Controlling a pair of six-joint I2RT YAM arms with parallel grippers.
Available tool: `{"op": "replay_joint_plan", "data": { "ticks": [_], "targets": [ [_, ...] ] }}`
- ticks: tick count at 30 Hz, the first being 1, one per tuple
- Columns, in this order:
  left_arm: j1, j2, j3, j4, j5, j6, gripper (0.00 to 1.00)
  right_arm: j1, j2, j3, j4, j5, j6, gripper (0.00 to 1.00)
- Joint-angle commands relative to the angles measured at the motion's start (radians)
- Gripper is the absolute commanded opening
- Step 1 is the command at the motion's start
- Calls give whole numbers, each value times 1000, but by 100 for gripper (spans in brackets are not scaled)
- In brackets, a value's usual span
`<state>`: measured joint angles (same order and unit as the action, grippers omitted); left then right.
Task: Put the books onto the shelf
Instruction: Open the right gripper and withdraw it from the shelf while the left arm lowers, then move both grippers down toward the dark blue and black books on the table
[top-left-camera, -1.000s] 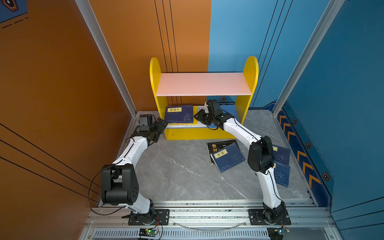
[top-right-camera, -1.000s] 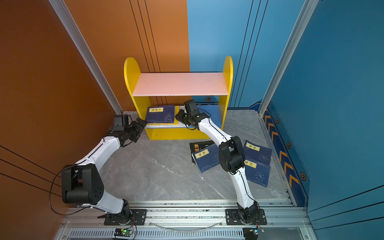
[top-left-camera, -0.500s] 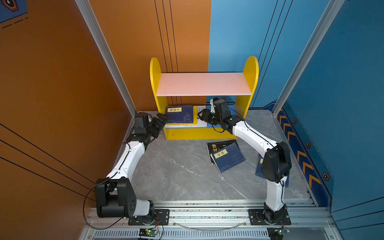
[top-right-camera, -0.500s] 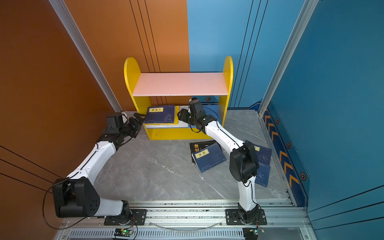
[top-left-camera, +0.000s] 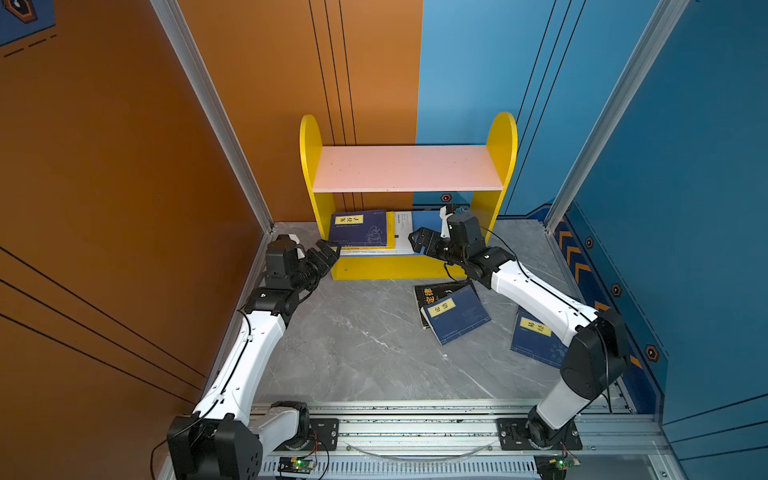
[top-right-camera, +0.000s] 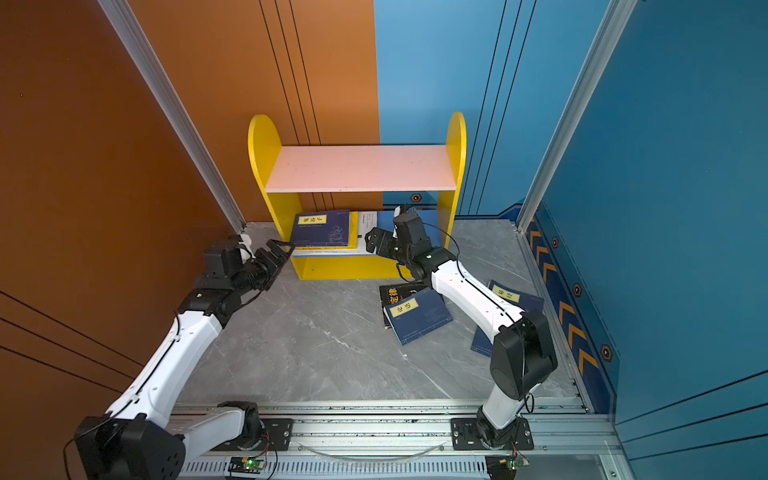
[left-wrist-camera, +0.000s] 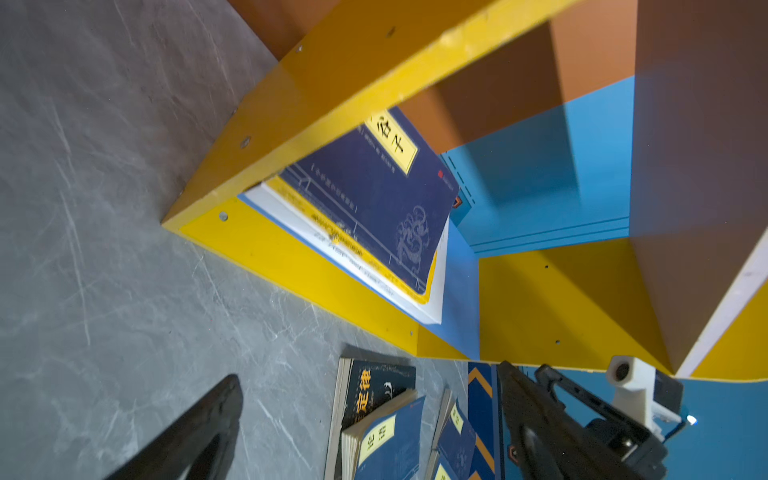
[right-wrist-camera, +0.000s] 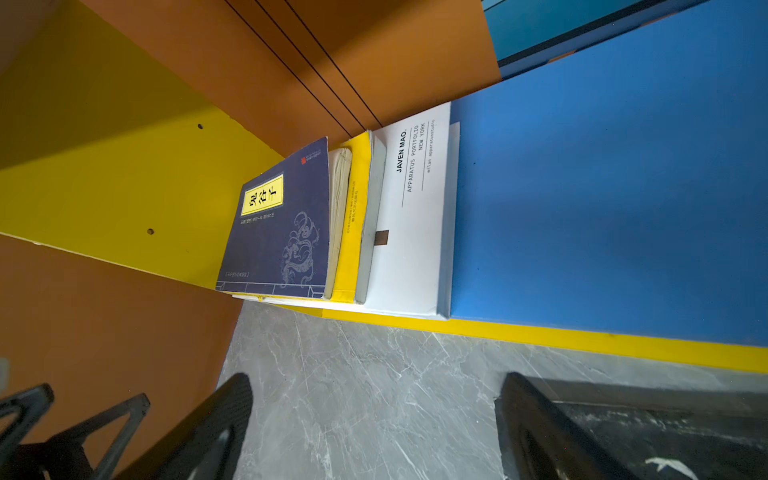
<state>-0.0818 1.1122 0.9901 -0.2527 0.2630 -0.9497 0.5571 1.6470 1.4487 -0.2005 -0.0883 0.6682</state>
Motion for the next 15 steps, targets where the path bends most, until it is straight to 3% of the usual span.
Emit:
{"op": "replay_joint_plan", "data": {
  "ticks": [1,9,15],
  "targets": [
    [-60,-54,-25,-82,-100,9,98,9,-87,-42,-54,43,-41,100],
    [-267,-121,-111,-114,-262,-65,98,-3,-250,-172,-166,37,-106,100],
    [-505,-93,-172,-102,-433,-149,98,-61,-389,-320,-241,4,-119,100]
  ]
}}
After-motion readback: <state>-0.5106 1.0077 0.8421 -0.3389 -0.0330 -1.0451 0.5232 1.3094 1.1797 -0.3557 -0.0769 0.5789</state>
